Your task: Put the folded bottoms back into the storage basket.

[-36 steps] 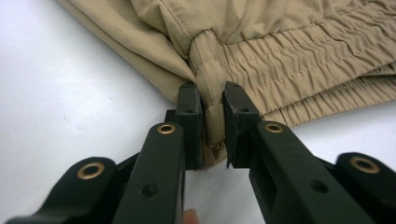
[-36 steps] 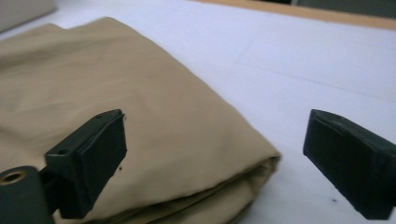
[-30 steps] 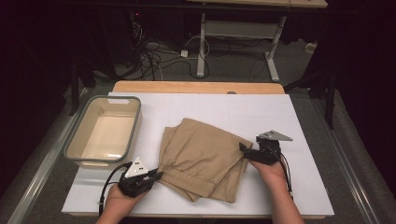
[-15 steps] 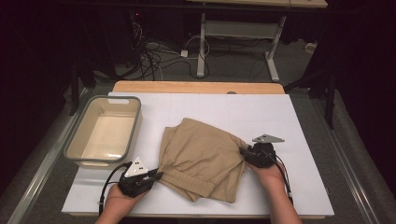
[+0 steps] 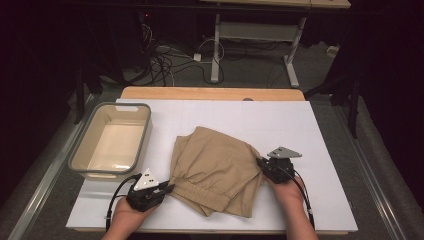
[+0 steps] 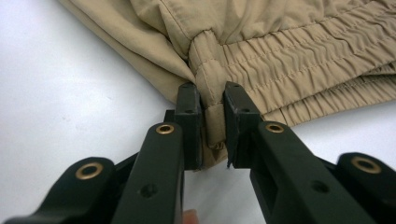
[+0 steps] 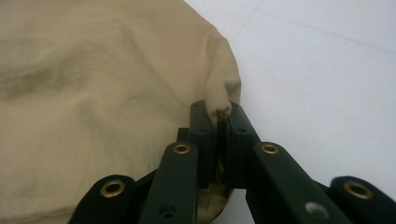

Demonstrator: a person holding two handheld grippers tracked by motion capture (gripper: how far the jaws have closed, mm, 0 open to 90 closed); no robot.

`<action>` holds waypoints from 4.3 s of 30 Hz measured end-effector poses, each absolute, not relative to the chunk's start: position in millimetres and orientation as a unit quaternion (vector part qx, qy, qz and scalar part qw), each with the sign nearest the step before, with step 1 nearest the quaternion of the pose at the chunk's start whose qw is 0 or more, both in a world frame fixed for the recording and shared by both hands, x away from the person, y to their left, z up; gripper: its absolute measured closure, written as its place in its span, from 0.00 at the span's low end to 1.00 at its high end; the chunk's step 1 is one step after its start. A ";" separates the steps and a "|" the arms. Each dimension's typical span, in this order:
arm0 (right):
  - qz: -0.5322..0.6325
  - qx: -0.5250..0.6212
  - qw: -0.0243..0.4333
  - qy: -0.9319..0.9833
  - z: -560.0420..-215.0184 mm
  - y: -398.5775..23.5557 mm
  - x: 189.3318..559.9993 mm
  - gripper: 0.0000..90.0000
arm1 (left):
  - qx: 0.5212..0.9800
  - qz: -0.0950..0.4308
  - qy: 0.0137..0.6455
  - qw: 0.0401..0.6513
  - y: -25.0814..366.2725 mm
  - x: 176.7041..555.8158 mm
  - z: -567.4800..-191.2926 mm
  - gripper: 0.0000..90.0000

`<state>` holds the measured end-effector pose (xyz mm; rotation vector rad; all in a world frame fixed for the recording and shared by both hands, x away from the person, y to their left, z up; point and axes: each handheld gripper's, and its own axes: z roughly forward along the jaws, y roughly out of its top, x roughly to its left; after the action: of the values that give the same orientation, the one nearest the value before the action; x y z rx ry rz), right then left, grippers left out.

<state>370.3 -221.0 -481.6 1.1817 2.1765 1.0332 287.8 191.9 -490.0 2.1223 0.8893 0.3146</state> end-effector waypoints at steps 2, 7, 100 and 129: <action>0.387 0.428 0.230 0.784 -481.1 -223.2 368.8 0.96 | 0.839 0.129 0.350 0.396 191.1 287.1 -489.7 0.85; 0.398 0.426 0.225 0.781 -480.3 -225.3 368.1 0.96 | 0.837 0.141 0.355 0.391 188.3 284.4 -488.5 0.85; 0.480 0.345 0.257 0.764 -429.2 -162.5 374.0 0.96 | 0.925 -0.010 0.378 0.042 167.3 360.1 -383.8 0.86; 0.482 0.348 0.250 0.764 -414.6 -159.6 372.8 0.95 | 0.931 -0.028 0.365 0.016 157.5 373.4 -367.1 0.85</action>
<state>372.8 -159.6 -414.6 0.9485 2.0798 1.3136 373.4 157.5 -367.1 2.8932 1.1343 -0.0861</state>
